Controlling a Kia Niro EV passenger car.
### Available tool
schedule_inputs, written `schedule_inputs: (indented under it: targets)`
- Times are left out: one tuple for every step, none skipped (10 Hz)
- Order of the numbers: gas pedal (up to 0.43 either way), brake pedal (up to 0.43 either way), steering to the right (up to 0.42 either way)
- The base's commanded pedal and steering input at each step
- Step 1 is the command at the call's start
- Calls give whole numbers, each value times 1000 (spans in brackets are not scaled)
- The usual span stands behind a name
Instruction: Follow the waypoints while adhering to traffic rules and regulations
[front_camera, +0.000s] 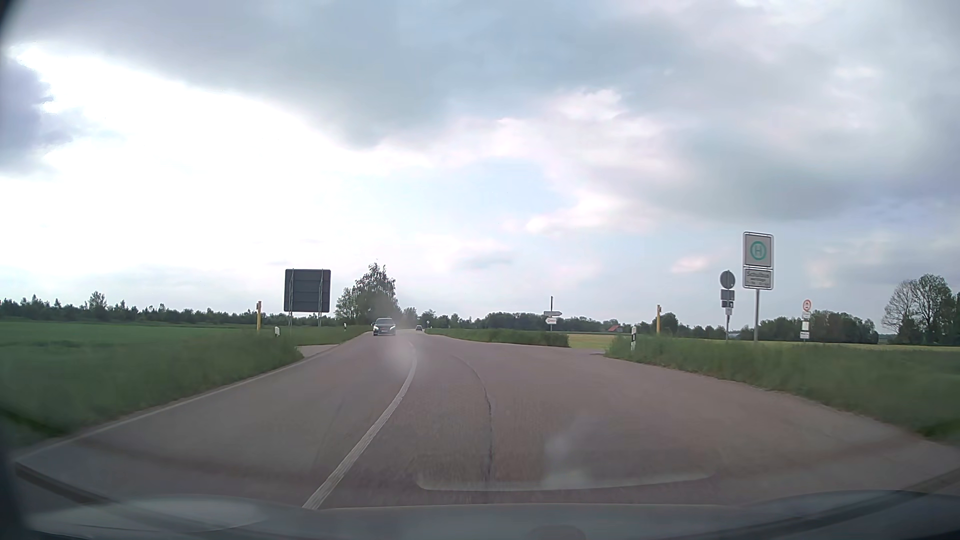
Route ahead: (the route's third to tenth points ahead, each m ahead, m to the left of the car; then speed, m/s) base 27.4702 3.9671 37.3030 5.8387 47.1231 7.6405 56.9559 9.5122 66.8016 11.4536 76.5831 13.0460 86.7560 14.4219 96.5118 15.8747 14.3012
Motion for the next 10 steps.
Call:
schedule_inputs:
  targets:
    - [209,0,-30]
    - [209,0,-33]
    - [209,0,-34]
    - [209,0,-34]
    - [209,0,-35]
    - [209,0,-35]
    - [209,0,-36]
    - [209,0,-36]
    - [209,0,-36]
    - [209,0,-35]
